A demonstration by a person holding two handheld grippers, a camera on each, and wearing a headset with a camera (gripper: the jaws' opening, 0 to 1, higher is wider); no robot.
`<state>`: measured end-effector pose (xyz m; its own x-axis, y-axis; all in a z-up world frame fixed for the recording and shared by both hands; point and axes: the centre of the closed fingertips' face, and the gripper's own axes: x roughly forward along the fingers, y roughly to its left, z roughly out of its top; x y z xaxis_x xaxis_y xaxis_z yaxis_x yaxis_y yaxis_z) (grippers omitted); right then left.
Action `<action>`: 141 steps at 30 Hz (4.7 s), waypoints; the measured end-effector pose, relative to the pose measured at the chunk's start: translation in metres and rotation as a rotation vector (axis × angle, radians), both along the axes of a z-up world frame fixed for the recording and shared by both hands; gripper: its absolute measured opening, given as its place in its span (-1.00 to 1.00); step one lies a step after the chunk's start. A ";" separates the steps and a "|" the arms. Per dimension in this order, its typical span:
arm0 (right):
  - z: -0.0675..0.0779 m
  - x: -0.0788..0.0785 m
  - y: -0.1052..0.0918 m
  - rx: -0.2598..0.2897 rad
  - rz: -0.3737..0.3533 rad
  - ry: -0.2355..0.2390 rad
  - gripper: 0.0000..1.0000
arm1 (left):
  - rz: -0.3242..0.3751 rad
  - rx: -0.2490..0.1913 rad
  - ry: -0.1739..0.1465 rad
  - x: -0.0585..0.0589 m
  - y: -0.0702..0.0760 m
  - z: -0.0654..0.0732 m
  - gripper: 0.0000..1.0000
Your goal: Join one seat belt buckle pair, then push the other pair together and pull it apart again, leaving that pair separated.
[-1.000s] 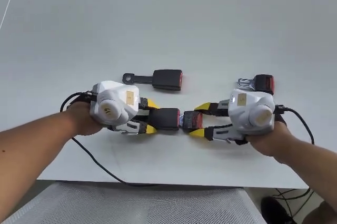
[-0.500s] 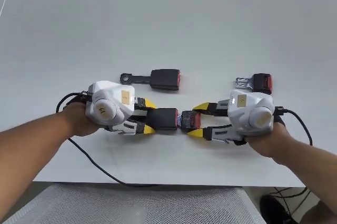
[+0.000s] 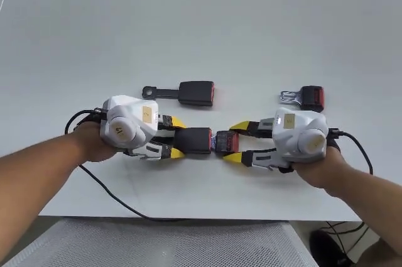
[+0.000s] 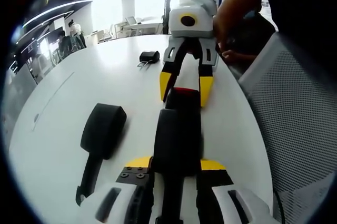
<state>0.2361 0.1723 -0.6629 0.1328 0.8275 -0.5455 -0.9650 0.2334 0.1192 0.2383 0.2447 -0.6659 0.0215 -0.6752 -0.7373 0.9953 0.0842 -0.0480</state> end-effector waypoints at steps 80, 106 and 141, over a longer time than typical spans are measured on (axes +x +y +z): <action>0.016 0.089 -0.173 -0.180 -0.112 0.090 0.57 | 0.053 0.094 -0.058 0.106 -0.003 0.013 0.57; 0.007 0.096 -0.172 -0.193 -0.049 0.059 -0.27 | 0.000 0.050 -0.043 0.105 -0.017 0.014 -0.30; 0.005 0.094 -0.123 -0.038 -0.065 0.040 -0.31 | -0.050 0.088 -0.036 0.104 -0.014 0.005 -0.31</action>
<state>0.3303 0.0488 -0.6579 0.1624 0.7964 -0.5825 -0.9424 0.3001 0.1476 0.3424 0.2305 -0.6607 0.0175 -0.6086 -0.7933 0.9993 0.0369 -0.0063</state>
